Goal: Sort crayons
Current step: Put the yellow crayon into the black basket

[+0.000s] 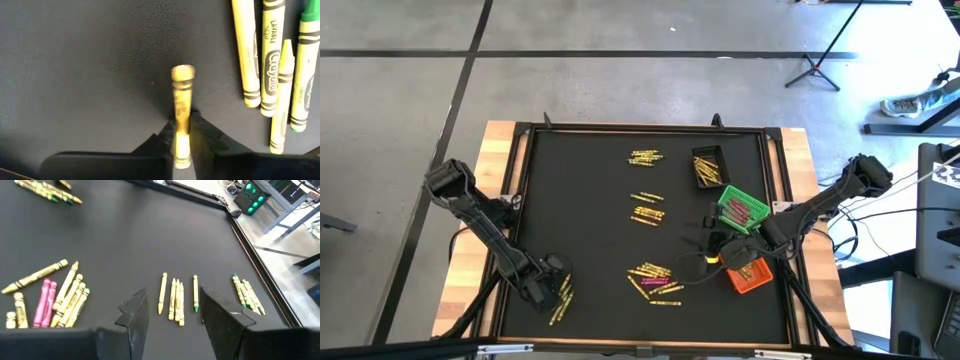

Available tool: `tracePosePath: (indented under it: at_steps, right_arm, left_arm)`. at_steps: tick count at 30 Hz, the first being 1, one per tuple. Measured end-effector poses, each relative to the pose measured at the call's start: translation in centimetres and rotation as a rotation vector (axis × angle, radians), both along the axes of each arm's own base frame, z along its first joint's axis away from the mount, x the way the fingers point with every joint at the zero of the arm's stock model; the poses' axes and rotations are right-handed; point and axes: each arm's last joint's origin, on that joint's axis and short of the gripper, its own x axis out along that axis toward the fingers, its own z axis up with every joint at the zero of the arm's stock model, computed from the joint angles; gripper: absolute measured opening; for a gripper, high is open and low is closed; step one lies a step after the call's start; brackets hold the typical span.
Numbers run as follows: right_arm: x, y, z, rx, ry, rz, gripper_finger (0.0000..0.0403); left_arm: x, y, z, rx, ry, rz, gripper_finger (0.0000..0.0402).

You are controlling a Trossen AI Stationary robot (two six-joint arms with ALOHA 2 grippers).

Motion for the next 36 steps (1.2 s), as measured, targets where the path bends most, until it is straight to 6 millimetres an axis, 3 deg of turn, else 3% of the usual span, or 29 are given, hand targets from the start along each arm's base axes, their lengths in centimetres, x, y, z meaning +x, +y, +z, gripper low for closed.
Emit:
tracePosePath:
  at_steps: [7,13,17,24,36]
  right_arm:
    - [0.0,0.0,-0.1,0.000,0.008,0.007,0.0172]
    - [0.1,0.1,-0.2,0.031,-0.001,0.001,0.0174]
    - [0.1,0.2,-0.2,0.067,-0.002,0.003,0.0201]
    - [0.1,0.4,-0.3,0.117,0.029,0.072,0.0257]
    - [2.5,1.9,-2.7,0.091,0.012,0.113,0.0261]
  left_arm:
    - [0.1,-0.1,0.7,-0.017,-0.027,-0.044,0.0005]
    - [1.1,-0.4,3.6,-0.005,-0.179,-0.123,0.0009]
    - [2.4,-0.4,5.3,0.052,-0.313,-0.198,0.0009]
    - [5.0,0.8,7.1,0.203,-0.490,-0.344,0.0010]
    - [9.1,2.8,8.8,0.599,-0.829,-0.655,0.0010]
